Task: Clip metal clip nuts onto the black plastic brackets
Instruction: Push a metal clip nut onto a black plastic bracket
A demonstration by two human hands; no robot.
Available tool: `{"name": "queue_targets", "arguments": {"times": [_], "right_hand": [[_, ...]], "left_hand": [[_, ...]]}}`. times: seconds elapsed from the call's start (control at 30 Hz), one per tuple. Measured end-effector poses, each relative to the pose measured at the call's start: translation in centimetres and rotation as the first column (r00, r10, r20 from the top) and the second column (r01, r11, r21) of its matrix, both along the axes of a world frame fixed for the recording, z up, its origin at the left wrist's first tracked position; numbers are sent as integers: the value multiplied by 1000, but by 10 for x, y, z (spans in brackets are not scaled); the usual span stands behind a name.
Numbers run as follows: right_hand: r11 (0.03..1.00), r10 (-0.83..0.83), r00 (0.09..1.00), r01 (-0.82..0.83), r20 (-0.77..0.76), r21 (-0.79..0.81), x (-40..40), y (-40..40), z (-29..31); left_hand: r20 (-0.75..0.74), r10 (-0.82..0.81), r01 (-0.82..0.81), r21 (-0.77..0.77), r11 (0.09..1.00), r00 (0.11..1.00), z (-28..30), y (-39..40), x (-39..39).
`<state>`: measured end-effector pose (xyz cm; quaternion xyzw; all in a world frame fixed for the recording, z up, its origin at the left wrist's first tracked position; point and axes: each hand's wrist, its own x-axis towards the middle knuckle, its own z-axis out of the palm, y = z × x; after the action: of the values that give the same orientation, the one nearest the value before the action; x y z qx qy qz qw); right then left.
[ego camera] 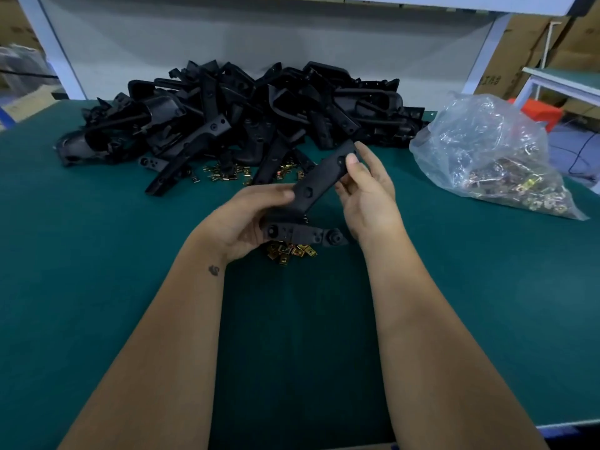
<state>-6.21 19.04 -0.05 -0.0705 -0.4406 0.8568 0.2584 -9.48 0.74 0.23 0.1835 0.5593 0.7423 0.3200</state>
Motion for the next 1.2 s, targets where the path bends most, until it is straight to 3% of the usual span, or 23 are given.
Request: {"name": "queue_targets", "arguments": {"times": [0.07,0.13,0.2,0.27,0.33,0.4,0.47,0.57,0.83,1.2], "right_hand": [[999,-37,999,37,40,-2,-1,0,1],[985,-171,974,165,151,50,-2,5,0],[915,-383,887,326,257,239,-4,12,-5],[793,-521,809,339,274,507,-10,18,-11],[630,-531,805,167,264,758,-19,21,-15],[331,-506,815,-119,283,936,-33,25,-17],[57,-492,817,-314,300,948,-47,26,-19],[-140,-512,814,-395,275,908,-69,29,-19],[-223,-501,749,-596,434,771,-98,35,-19],[-153,-528,727,-589,438,793,-59,19,-19]], "left_hand": [[-57,-5,7,35,999,998,0,0,-1],[-4,156,-154,131,979,988,2,3,-4],[132,353,-375,236,897,926,3,4,-9],[211,455,-500,297,813,865,2,4,-18],[257,507,-568,312,762,822,-1,7,-25],[305,526,-605,304,736,794,-3,10,-30],[348,514,-612,295,734,784,-5,12,-34],[360,491,-590,257,765,793,-9,15,-38],[395,451,-557,209,804,800,-11,17,-41],[491,439,-598,233,767,753,-6,14,-37]]}}
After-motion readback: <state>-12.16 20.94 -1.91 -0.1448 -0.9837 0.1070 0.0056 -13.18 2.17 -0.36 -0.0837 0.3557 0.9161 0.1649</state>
